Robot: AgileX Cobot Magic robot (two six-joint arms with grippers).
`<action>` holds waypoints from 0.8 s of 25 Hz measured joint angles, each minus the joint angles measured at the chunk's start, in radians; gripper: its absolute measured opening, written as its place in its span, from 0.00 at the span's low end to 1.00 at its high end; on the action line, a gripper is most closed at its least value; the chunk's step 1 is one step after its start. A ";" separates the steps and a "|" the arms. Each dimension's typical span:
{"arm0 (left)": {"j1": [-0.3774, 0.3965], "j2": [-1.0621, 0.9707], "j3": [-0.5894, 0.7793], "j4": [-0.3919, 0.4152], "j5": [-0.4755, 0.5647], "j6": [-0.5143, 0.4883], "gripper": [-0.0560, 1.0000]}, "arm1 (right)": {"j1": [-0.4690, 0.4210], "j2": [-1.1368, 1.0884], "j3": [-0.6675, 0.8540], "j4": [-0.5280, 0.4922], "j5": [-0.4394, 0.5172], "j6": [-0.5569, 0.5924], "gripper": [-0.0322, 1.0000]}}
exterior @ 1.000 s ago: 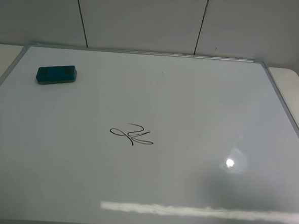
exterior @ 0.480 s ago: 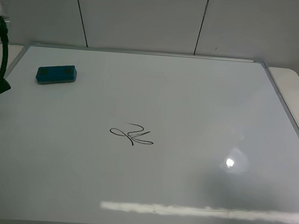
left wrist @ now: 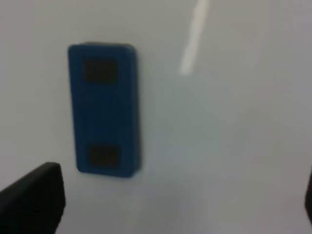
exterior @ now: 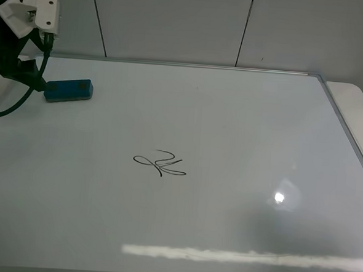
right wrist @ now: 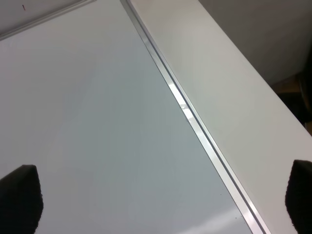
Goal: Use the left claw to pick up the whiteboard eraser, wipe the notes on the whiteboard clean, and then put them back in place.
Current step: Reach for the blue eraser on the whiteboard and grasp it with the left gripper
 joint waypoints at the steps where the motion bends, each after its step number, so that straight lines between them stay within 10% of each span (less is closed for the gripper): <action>1: 0.000 0.034 -0.022 0.000 -0.003 0.013 0.99 | 0.000 0.000 0.000 0.000 0.000 0.000 0.99; 20: 0.037 0.422 -0.291 0.013 -0.054 0.102 0.99 | 0.000 0.000 0.000 0.000 0.000 0.000 0.99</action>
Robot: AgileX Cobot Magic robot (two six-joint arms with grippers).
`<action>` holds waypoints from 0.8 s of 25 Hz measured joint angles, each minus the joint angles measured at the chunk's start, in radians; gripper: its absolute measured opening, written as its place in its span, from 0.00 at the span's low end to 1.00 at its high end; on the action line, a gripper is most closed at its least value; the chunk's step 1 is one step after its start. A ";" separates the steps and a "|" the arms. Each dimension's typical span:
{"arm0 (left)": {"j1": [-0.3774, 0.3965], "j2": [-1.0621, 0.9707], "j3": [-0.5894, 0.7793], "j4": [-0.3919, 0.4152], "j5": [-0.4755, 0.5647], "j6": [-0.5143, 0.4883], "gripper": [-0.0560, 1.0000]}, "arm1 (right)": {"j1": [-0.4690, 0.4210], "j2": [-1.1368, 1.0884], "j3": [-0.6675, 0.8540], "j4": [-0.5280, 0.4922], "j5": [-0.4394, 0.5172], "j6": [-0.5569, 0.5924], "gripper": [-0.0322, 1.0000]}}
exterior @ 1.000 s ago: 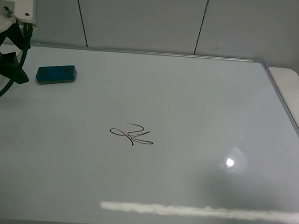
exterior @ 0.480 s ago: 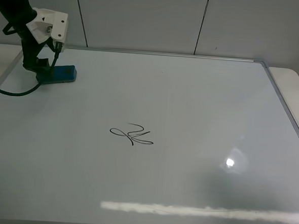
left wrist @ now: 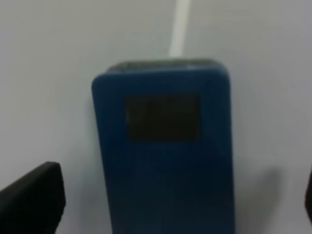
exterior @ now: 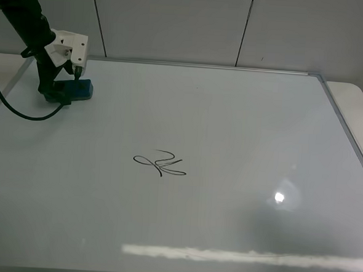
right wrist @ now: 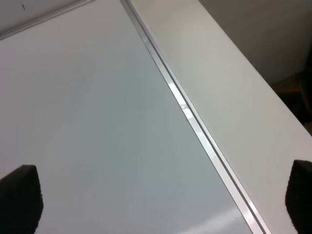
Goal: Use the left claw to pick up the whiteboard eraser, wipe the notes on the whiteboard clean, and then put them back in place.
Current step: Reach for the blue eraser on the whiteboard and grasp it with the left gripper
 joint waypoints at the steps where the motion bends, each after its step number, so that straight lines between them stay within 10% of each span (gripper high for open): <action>1: 0.007 0.002 0.000 0.001 -0.002 0.001 0.99 | 0.000 0.000 0.000 0.000 0.000 0.000 0.99; 20: 0.024 0.035 0.000 0.022 -0.018 0.011 0.93 | 0.000 0.000 0.000 0.000 0.000 0.000 0.99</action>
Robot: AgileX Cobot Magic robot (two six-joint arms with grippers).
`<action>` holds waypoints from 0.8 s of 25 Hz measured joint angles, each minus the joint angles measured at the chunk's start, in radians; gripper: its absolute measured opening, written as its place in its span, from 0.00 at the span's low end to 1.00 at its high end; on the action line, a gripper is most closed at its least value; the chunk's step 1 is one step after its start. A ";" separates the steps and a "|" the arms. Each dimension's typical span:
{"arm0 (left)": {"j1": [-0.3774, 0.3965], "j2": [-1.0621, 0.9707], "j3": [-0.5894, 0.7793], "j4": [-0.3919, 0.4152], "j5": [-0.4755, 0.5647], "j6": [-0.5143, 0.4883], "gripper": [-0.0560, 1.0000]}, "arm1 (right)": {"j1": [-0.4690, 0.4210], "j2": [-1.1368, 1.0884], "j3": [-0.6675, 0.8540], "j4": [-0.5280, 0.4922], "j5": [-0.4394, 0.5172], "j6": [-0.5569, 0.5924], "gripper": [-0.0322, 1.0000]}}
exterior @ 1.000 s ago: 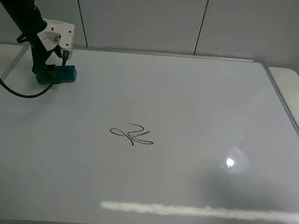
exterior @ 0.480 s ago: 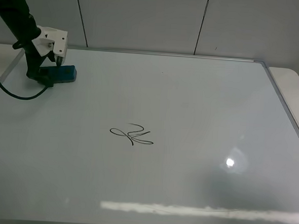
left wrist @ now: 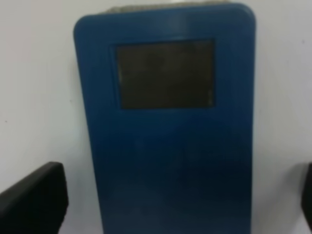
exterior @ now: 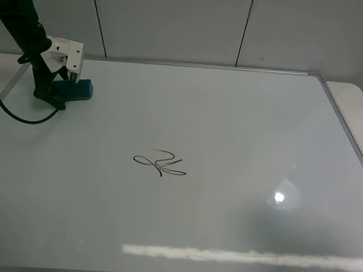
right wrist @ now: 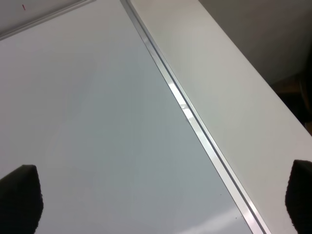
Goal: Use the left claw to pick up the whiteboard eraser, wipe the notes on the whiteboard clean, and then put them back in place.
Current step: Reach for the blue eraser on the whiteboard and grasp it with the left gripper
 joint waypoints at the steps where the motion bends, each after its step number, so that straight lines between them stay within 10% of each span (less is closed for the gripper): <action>1: 0.000 0.000 0.000 0.000 0.001 0.000 0.91 | 0.000 0.000 0.000 0.000 0.000 0.000 0.99; 7: 0.000 -0.013 0.000 0.005 0.026 -0.019 0.57 | 0.000 0.000 0.000 0.000 0.000 0.000 0.99; 20: -0.008 -0.037 0.000 0.037 0.053 -0.062 0.58 | 0.000 0.000 0.000 0.000 0.000 0.000 0.99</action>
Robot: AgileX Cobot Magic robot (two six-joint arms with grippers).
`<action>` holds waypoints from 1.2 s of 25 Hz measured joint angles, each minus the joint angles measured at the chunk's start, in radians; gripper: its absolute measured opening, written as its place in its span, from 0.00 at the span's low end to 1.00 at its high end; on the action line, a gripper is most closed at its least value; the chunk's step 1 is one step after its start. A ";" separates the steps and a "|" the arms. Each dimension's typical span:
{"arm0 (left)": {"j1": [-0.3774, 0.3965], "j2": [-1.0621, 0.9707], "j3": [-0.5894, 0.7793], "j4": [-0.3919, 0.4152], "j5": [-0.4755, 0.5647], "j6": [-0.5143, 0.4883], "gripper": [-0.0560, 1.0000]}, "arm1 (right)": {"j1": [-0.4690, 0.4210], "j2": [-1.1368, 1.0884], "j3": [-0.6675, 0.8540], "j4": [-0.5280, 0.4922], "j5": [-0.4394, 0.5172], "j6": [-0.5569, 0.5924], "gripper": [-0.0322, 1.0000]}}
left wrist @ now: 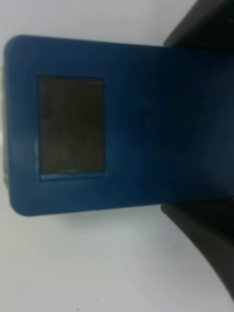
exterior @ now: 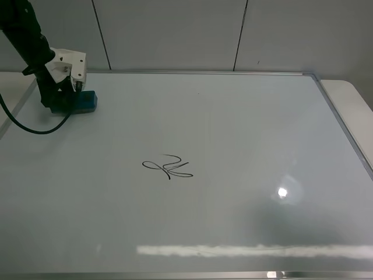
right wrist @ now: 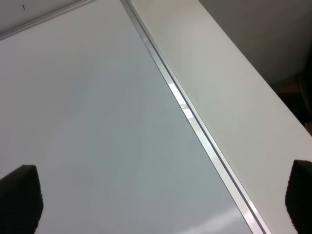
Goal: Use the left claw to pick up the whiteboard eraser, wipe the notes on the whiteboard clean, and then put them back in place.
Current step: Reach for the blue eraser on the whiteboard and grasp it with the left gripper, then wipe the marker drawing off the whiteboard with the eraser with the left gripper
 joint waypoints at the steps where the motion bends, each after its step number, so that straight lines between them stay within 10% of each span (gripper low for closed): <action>1: -0.001 0.000 0.000 0.000 0.001 -0.007 0.58 | 0.000 0.000 0.000 0.000 0.000 0.000 0.99; 6: -0.017 0.000 0.000 0.013 0.055 -0.117 0.58 | 0.000 0.000 0.000 0.000 0.000 0.000 0.99; 23: -0.325 -0.201 0.000 0.119 0.206 -1.156 0.58 | 0.000 0.000 0.000 0.000 0.000 0.000 0.99; 30: -0.466 -0.258 0.050 0.116 0.178 -1.331 0.58 | 0.000 0.000 0.000 0.000 0.000 0.000 0.99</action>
